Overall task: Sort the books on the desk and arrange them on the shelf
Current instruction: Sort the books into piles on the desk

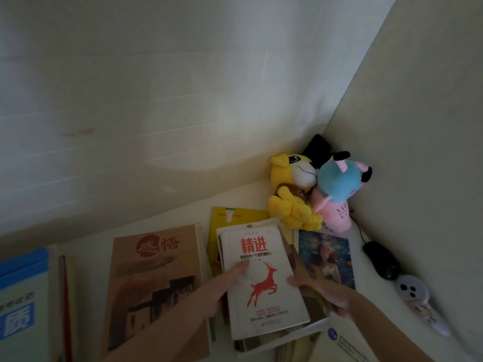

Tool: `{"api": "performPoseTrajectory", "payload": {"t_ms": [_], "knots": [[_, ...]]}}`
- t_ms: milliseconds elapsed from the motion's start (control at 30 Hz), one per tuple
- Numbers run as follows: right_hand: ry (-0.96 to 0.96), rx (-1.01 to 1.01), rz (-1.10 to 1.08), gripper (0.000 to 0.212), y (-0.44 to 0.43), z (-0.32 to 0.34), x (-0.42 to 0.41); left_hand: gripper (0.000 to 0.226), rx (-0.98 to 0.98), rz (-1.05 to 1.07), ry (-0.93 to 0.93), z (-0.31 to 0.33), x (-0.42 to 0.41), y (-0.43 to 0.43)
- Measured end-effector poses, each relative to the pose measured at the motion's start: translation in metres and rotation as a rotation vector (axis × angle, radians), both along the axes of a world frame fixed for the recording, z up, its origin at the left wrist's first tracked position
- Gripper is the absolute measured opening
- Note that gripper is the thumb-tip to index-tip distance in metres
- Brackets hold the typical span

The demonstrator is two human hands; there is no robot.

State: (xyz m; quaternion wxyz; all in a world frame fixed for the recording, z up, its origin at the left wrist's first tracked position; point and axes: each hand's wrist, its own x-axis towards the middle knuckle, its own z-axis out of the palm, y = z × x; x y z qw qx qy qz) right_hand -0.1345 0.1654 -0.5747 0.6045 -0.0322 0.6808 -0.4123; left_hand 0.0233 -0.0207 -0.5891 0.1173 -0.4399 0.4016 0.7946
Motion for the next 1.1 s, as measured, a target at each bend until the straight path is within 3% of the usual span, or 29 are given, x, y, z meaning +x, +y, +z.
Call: {"api": "performPoseTrajectory", "payload": {"t_ms": [133, 333, 500, 633, 733, 933, 1033, 1100], "knots": [[-0.013, -0.039, -0.002, 0.091, -0.002, 0.0, 0.003, 0.026, -0.002, 0.004, -0.023, 0.001, 0.002, 0.005], [-0.07, -0.033, -0.026, 0.092, -0.003, -0.007, 0.003, 0.03, -0.027, -0.019, -0.079, 0.002, 0.002, 0.006], [-0.077, -0.035, -0.03, 0.112, -0.005, -0.002, 0.003, 0.029, -0.012, 0.016, -0.068, 0.006, 0.005, 0.003], [-0.007, -0.046, -0.094, 0.111, -0.005, 0.006, 0.005, 0.022, 0.016, 0.052, -0.018, 0.012, 0.003, 0.004], [0.099, -0.013, -0.15, 0.133, 0.006, 0.011, 0.005, 0.022, -0.009, 0.027, 0.003, 0.014, 0.004, 0.004], [0.084, -0.069, -0.227, 0.105, 0.039, 0.013, 0.009, 0.02, -0.055, -0.006, 0.015, 0.022, 0.006, 0.002], [0.12, -0.087, -0.248, 0.063, 0.046, 0.008, 0.013, 0.02, -0.07, -0.026, -0.005, 0.025, 0.011, 0.004], [0.153, -0.078, -0.254, 0.061, 0.052, 0.005, 0.016, 0.021, -0.068, -0.033, -0.021, 0.027, 0.015, 0.006]]}}
